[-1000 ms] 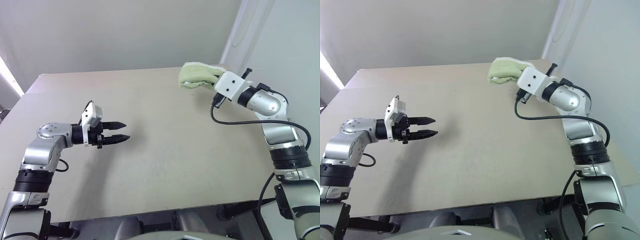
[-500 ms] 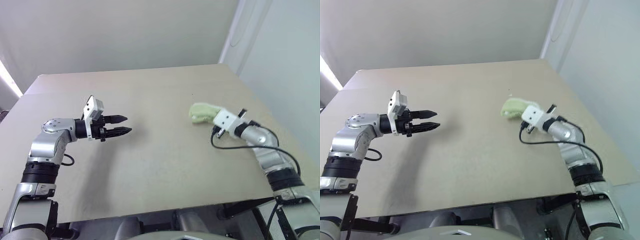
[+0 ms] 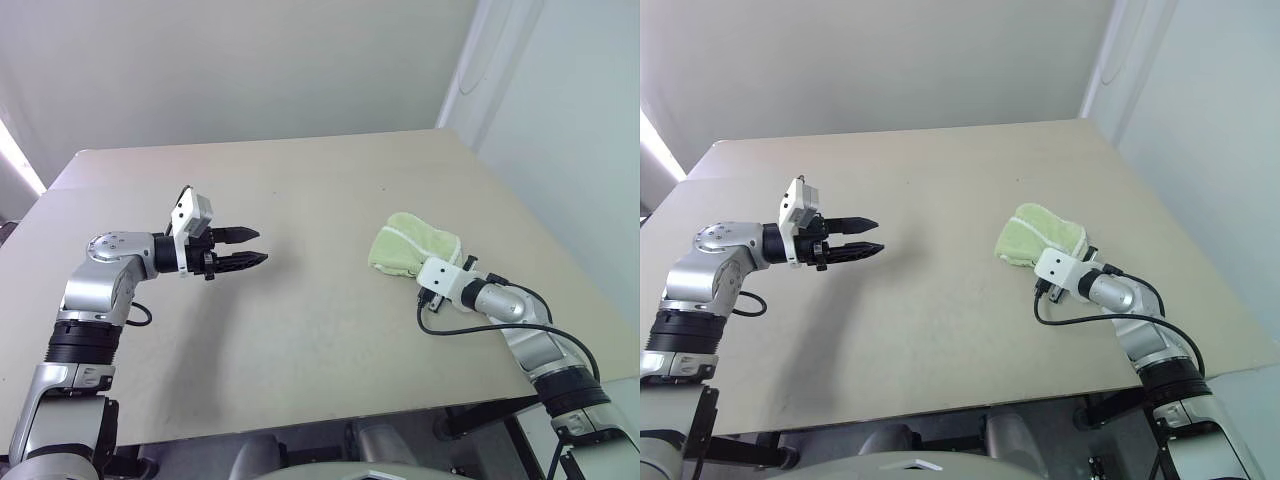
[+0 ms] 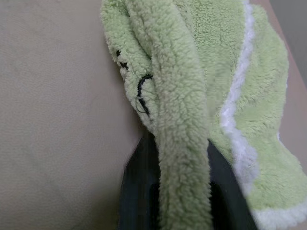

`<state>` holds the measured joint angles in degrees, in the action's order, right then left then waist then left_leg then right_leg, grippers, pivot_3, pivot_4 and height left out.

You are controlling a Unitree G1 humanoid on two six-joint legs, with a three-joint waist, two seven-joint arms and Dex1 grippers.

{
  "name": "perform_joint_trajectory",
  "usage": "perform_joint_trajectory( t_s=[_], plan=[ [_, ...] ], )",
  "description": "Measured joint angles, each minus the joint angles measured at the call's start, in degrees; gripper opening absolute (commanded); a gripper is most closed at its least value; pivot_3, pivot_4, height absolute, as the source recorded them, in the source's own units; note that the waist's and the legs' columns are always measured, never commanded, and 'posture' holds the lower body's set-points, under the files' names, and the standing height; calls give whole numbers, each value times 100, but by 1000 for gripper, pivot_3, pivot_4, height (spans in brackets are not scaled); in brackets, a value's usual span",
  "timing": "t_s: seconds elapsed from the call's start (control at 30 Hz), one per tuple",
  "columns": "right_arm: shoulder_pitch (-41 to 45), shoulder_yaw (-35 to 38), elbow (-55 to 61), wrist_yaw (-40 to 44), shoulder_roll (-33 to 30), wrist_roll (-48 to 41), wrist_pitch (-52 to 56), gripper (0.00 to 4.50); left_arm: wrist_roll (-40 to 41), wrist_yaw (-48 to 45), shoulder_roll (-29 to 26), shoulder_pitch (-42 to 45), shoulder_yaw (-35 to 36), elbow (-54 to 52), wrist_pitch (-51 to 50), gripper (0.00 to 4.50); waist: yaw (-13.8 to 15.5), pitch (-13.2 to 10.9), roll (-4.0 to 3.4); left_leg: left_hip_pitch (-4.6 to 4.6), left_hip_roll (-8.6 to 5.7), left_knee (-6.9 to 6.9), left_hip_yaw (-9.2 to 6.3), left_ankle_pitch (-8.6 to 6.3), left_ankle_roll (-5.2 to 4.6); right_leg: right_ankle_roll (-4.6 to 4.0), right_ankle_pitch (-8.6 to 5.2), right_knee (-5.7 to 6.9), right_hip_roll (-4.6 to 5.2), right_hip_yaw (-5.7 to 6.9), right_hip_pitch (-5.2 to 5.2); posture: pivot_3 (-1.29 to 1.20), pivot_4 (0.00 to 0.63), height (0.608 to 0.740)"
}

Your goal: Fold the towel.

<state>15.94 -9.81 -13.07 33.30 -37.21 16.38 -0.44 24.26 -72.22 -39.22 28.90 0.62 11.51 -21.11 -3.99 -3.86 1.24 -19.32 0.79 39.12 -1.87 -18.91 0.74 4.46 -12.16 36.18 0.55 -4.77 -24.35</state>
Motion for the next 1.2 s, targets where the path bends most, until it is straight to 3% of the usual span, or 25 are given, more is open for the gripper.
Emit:
perform_joint_trajectory(
  t_s=[0.23,0.5,0.67,0.97,1.2],
  plan=[
    [-36,190,411,376,-1,-456,287,4100,137,179,136,64,-2,-286,-485,2883,-2,0,0,0,0,1,-1,0,0,0,0,1,0,0,0,0,0,712],
    [-103,1133,1789,1216,9,-2341,1814,4100,298,336,168,120,35,-484,-816,2883,7,0,-1,0,0,1,-3,0,0,2,0,1,0,1,0,0,0,712],
    [750,1688,1696,724,451,-3093,2909,4100,374,375,167,121,30,-597,-994,2883,-6,-1,-2,3,1,3,-2,0,0,0,4,6,-3,1,1,0,0,712],
    [1648,1405,-133,-275,1601,-2949,3360,4100,374,423,236,152,7,-661,-981,2883,-9,-2,-6,-9,0,1,0,0,0,-15,16,-3,1,0,-9,0,0,712],
    [2167,1247,-2358,-841,2139,-2500,2390,4100,372,468,320,98,8,-692,-940,2883,-27,-1,-5,-6,1,0,0,0,0,-11,21,-3,0,0,-6,0,0,712]
  ],
)
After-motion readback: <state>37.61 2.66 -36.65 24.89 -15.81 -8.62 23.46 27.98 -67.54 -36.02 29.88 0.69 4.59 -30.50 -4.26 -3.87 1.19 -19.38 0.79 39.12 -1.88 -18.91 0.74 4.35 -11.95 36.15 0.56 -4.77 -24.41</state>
